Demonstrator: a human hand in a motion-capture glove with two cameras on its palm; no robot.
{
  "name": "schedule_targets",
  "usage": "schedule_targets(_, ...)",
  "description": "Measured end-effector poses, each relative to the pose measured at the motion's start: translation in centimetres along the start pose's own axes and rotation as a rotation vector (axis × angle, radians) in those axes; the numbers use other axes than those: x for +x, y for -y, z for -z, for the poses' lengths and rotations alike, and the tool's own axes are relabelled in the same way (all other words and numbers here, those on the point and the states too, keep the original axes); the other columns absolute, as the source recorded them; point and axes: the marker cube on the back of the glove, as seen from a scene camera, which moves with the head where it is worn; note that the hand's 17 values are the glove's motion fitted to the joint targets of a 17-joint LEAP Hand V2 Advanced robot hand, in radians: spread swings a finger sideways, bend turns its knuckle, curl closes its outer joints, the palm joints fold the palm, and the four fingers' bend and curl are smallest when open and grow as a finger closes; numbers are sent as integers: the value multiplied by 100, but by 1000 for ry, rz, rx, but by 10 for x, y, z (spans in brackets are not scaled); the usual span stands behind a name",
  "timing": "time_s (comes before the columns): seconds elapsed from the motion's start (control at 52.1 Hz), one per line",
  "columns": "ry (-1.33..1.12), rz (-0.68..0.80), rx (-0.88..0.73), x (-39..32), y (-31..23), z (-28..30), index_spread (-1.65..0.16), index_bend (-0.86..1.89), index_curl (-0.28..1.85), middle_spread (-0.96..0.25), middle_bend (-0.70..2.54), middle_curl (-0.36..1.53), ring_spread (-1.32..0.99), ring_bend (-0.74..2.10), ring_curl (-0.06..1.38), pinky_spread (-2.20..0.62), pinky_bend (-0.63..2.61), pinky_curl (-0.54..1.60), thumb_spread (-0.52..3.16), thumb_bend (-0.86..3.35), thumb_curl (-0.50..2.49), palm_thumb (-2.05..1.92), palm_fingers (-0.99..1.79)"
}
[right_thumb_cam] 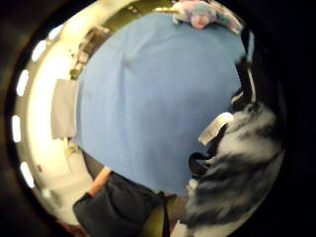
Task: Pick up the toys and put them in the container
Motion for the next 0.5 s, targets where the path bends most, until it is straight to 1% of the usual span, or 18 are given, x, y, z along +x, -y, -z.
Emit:
schedule_targets(0.038,7,-4,-3,-1,4,2,-38,40,74,-28,59,43,-39,93,31,-18,77,27,111,26,42,56,85)
schedule_targets(0.058,12,-4,-6,-1,6,3,-38,33,73,-29,63,45,-40,97,34,-20,79,28,110,26,44,58,89)
schedule_targets(0.115,41,-7,-15,-1,14,7,-37,9,70,-32,72,48,-41,108,38,-24,85,31,107,27,47,60,86)
schedule_targets(0.154,66,-4,-22,-2,20,11,-37,5,67,-34,77,50,-41,114,41,-26,86,32,105,26,49,61,89)
schedule_targets(0.173,76,-2,-23,-3,22,14,-37,6,66,-34,78,51,-41,115,41,-27,86,32,104,26,50,61,90)
schedule_targets(0.211,90,0,-13,-5,25,21,-38,19,67,-35,78,51,-41,114,41,-29,81,30,102,25,52,60,101)
schedule_targets(0.288,95,13,21,-15,33,44,-39,24,69,-35,78,52,-41,112,41,-31,76,30,100,23,56,59,108)
schedule_targets(0.307,95,16,29,-18,35,51,-39,30,72,-36,79,52,-41,112,41,-32,74,29,99,23,56,59,113)
schedule_targets(0.442,76,27,73,-42,47,101,-38,44,79,-36,84,55,-41,108,42,-35,69,30,95,21,63,55,118)
schedule_targets(0.461,67,34,87,-45,51,109,-37,48,81,-35,86,56,-41,111,43,-35,66,29,95,20,64,53,124)
schedule_targets(0.499,54,47,120,-52,61,128,-37,51,82,-35,87,57,-40,113,43,-35,66,29,94,20,66,52,123)
